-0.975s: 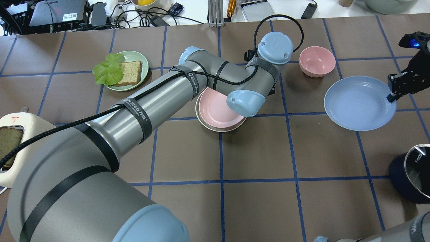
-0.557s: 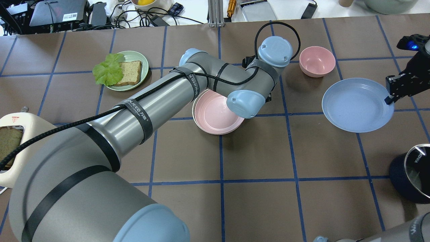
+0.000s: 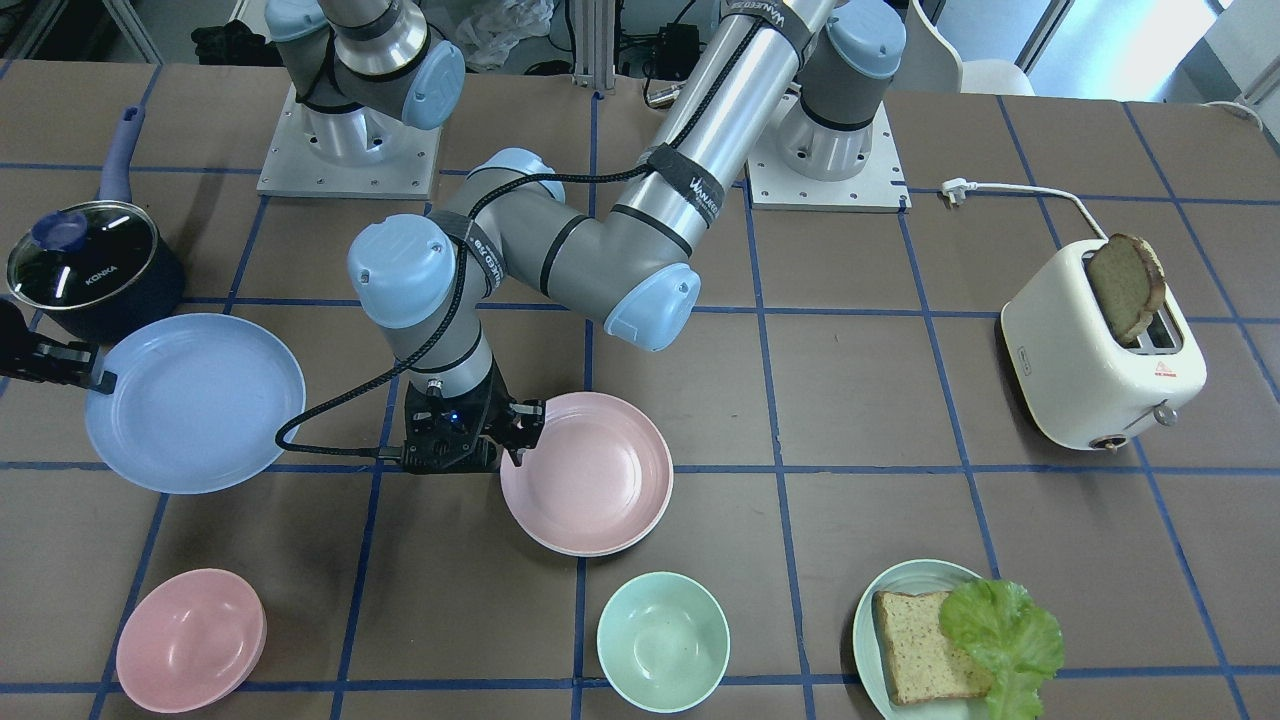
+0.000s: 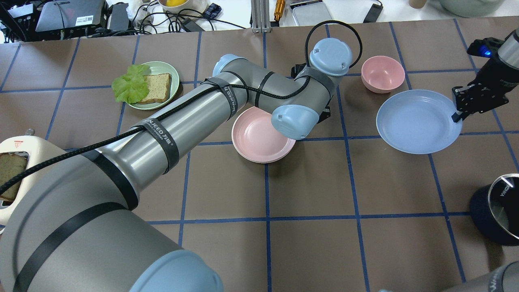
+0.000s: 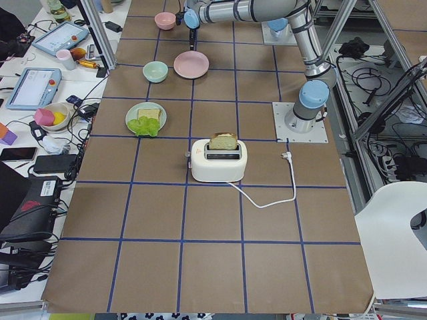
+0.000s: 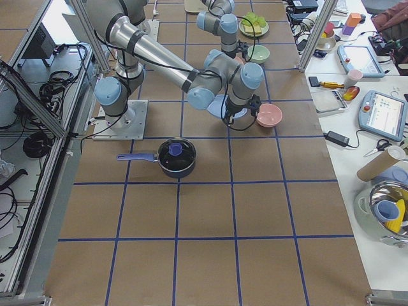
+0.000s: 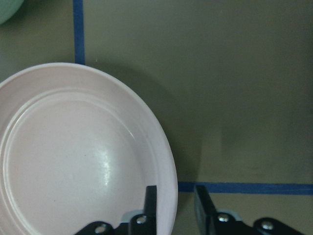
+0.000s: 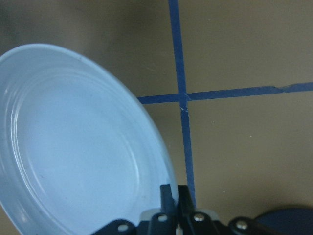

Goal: Stack three plates with pink and blue
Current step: 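Carry light blue plate with right gripper toward pink plate while left gripper withdraws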

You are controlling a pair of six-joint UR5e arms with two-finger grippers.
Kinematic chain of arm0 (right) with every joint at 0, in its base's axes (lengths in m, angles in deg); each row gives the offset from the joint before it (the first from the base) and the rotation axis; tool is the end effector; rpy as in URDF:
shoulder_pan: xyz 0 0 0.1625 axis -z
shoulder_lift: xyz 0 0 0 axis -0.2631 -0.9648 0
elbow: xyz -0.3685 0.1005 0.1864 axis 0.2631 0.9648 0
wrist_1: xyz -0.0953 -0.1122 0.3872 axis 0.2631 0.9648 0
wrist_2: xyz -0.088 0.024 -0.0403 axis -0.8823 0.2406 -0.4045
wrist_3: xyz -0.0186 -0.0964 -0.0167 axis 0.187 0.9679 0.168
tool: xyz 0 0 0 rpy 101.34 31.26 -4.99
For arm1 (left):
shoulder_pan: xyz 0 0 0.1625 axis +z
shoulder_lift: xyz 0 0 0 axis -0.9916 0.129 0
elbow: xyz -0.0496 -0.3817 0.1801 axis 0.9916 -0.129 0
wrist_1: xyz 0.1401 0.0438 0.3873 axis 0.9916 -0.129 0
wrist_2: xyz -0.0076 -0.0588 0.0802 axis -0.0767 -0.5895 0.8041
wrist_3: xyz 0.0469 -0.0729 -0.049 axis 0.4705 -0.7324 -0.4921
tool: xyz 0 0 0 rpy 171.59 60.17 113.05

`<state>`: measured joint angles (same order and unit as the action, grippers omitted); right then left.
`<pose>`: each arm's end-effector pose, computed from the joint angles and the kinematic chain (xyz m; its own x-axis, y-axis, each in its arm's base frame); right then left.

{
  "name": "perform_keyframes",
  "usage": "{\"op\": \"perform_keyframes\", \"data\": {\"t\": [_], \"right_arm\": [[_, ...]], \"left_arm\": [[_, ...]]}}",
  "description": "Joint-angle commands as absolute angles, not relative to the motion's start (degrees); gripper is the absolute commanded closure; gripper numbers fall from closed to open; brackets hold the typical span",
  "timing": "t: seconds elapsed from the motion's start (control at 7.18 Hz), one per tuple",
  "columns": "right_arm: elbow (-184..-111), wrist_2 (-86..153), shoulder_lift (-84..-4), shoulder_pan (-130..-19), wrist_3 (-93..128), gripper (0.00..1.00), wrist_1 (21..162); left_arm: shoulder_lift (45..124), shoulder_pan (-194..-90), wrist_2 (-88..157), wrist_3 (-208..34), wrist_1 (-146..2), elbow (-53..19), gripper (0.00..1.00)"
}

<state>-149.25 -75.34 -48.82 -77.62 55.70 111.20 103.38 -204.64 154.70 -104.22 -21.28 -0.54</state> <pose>-0.1332 -0.5571 0.3219 -0.9812 0.1242 -0.1479 0.0960 0.9781 0.1848 -0.4860 -0.5538 0.2463 -0.9929 -0.0061 -0.1185 0.0059 0.9950 -0.1000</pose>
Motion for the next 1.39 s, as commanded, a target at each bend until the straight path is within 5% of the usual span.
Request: {"op": "perform_keyframes", "data": {"t": [0.0, 0.42, 0.7, 1.25], "right_arm": [[-150.62, -73.44, -50.79, -82.02, 50.30, 1.00, 110.42], [-156.87, -70.72, -54.75, -90.63, 37.32, 1.00, 112.61], [-156.44, -70.80, -50.31, -104.92, 21.35, 1.00, 124.33], [-155.12, -70.62, -44.04, -114.39, 8.63, 1.00, 134.24]], "left_arm": [[98.53, -199.61, 151.96, -99.20, -28.15, -0.05, 0.00], [88.69, -189.42, 151.23, -86.82, -42.65, -0.75, 0.00], [80.70, -185.61, 150.71, -84.48, -55.37, -2.32, 0.00], [70.64, -183.59, 150.62, -80.96, -42.87, -10.94, 0.00]]}}
